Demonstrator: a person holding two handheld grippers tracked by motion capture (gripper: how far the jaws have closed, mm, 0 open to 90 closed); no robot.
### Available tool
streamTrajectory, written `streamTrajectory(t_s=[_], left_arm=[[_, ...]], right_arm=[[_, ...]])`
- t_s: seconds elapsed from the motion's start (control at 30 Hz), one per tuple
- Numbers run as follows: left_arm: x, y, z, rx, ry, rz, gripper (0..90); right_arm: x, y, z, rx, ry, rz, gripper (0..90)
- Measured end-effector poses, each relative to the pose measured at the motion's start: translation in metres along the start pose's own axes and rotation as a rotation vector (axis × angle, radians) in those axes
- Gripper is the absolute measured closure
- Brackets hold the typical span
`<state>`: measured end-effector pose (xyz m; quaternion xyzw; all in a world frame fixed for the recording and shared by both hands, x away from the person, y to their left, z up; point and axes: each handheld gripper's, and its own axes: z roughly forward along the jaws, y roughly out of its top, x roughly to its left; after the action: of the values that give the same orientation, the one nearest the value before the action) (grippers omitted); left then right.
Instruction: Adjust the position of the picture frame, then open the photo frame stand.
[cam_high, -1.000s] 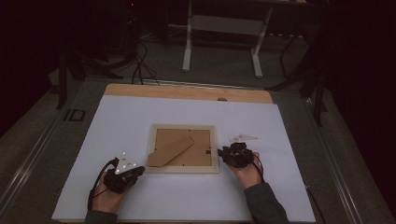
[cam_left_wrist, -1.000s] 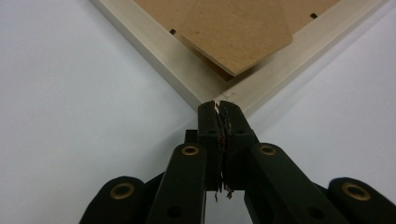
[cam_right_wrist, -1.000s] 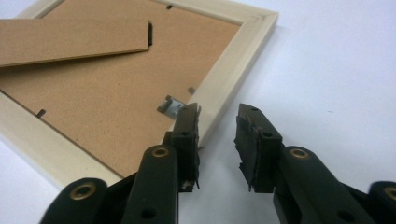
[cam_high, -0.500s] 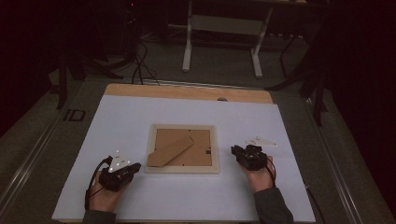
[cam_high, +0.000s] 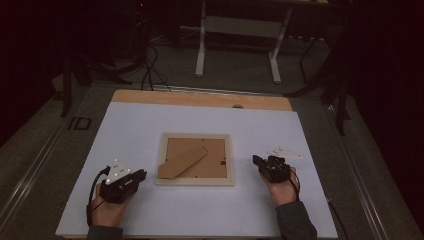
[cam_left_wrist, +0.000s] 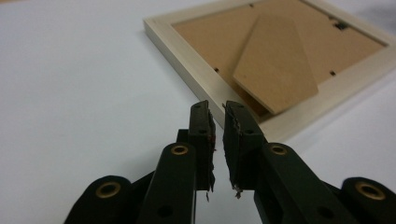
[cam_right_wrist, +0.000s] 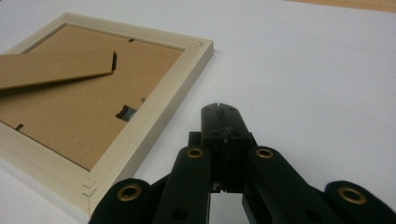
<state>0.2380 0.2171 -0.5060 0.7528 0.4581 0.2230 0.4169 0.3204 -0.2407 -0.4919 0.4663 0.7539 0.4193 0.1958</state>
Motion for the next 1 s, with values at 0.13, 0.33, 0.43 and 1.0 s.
streamTrajectory(t_s=[0.13,0.33,0.43,1.0], left_arm=[[-0.003,0.004,-0.008,-0.048,0.008,-0.001,80.5],[-0.002,0.012,-0.009,-0.074,-0.006,-0.004,78.1],[0.000,0.019,-0.007,-0.072,-0.028,-0.001,71.2],[0.010,0.055,0.004,-0.063,-0.129,0.005,54.5]], right_arm=[[0.000,-0.001,0.001,0.002,-0.004,-0.005,90.0],[-0.001,-0.002,0.000,0.002,-0.009,-0.002,90.0],[-0.003,-0.002,-0.002,-0.002,-0.011,0.012,90.0],[-0.009,-0.004,-0.005,-0.016,-0.025,0.023,87.3]])
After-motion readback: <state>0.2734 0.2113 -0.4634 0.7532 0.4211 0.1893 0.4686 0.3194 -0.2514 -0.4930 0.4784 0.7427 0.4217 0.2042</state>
